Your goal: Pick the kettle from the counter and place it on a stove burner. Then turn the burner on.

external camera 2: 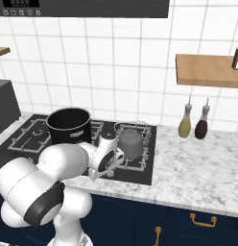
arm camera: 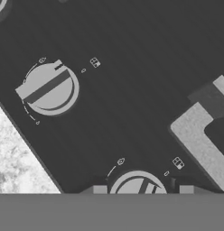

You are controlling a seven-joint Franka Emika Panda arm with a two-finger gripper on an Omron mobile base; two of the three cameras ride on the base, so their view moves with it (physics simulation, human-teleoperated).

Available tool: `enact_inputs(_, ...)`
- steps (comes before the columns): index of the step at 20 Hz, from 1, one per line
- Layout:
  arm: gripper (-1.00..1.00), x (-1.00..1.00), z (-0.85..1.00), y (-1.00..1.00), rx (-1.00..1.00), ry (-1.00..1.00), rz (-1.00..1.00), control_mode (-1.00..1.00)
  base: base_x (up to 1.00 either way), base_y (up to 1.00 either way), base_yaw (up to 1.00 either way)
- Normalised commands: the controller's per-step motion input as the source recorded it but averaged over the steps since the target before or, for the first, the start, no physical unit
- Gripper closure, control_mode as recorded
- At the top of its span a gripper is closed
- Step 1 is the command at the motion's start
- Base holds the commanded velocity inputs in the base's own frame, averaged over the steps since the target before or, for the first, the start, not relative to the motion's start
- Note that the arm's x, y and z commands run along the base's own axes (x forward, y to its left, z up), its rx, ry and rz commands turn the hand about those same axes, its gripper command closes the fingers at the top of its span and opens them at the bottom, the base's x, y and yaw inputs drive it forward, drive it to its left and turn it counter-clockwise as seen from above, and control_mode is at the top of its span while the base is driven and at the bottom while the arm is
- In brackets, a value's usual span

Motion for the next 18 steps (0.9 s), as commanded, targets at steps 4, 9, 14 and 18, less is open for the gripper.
enact_inputs(4, -1.0, 0.0, 0.09, 0.0, 0.0, 0.0, 0.0, -1.0, 0.0, 0.0, 0.0)
enact_inputs(9, -1.0, -0.06, 0.19, -0.01, 0.0, 0.0, 0.0, -1.0, 0.0, 0.0, 0.0)
enact_inputs(14, -1.0, -0.04, 0.21, -0.17, 0.0, -0.04, 0.0, -1.0, 0.0, 0.0, 0.0)
enact_inputs(18, -1.0, 0.0, 0.0, -0.41, 0.0, -0.11, 0.0, -1.0, 0.0, 0.0, 0.0)
